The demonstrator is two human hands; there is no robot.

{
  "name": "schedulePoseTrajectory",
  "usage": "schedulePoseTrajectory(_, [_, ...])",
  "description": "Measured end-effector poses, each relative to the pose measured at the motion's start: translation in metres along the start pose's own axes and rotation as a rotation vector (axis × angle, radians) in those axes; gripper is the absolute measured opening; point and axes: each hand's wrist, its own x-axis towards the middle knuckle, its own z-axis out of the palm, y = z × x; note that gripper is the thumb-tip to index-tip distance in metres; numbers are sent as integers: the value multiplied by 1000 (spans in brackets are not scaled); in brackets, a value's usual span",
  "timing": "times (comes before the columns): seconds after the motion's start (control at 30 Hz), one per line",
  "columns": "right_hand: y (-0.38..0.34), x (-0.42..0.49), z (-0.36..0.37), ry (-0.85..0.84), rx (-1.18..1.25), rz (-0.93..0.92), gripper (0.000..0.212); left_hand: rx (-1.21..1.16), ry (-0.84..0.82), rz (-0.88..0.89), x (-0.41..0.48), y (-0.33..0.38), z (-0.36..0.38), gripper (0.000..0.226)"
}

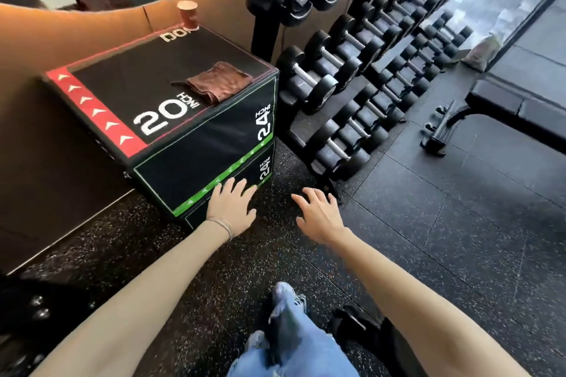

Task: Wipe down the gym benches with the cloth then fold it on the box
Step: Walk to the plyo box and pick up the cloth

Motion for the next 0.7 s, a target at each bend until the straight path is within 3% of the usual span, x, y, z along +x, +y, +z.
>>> schedulePoseTrajectory(0.47, [14, 252, -51, 5, -7, -130, 57, -10, -28, -144, 194, -110, -30, 62])
schedulePoseTrajectory(0.7, [10, 355, -82, 9, -8, -180, 56, -49, 53, -189, 279, -161, -52, 63])
